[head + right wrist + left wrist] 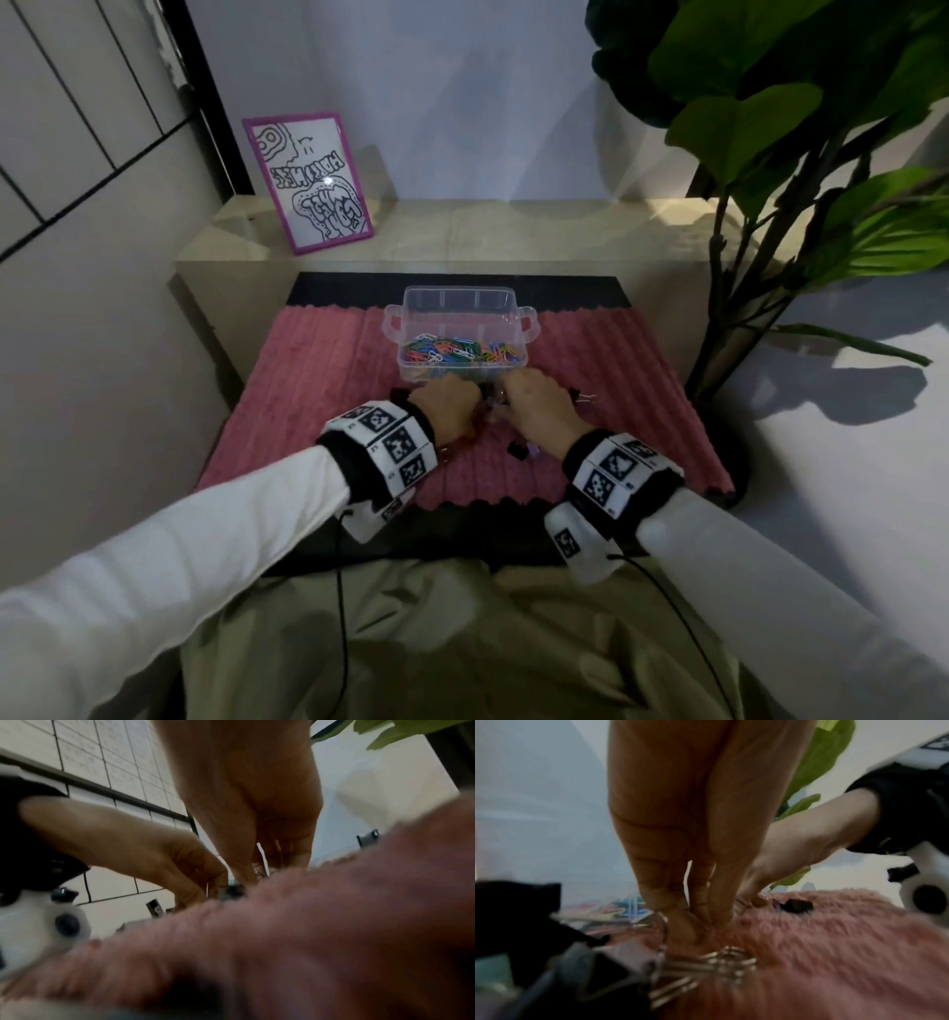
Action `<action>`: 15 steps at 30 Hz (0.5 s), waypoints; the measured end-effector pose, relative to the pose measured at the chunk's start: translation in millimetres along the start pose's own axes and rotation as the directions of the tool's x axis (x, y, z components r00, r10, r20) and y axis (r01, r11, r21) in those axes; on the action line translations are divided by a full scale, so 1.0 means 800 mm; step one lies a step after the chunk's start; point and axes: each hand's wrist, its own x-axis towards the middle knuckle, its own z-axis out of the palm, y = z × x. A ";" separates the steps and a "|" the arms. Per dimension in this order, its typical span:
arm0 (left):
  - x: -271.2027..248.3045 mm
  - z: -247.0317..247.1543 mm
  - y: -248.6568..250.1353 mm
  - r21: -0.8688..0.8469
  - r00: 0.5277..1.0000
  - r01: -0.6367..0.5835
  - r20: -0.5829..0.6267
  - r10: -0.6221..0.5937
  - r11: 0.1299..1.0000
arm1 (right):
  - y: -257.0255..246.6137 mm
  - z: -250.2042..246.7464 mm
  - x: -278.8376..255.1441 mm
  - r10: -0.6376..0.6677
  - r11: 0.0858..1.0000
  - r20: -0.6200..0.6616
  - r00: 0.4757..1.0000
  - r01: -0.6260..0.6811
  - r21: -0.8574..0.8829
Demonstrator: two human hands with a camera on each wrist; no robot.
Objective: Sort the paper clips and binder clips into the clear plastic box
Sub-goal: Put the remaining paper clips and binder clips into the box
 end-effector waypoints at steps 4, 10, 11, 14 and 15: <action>-0.017 -0.017 -0.016 -0.231 0.999 -0.036 -0.003 0.037 0.972 | 0.010 -0.017 0.000 -0.011 0.985 0.110 0.994 -0.008 0.172; -0.067 -0.047 -0.060 -0.538 0.985 -0.047 -0.165 -0.051 0.841 | 0.033 -0.031 -0.009 -0.068 0.977 0.094 0.993 0.047 0.208; -0.073 -0.051 -0.066 -0.572 0.979 -0.033 -0.183 -0.088 0.820 | 0.037 -0.032 -0.009 -0.082 0.975 0.086 0.993 0.062 0.216; -0.085 -0.058 -0.077 -0.603 0.969 -0.019 -0.209 -0.135 0.797 | 0.049 -0.035 -0.011 -0.094 0.942 0.048 0.994 0.073 0.328; -0.086 -0.057 -0.078 -0.599 0.970 -0.021 -0.207 -0.130 0.801 | 0.053 -0.037 -0.012 -0.077 0.925 0.027 0.997 0.061 0.375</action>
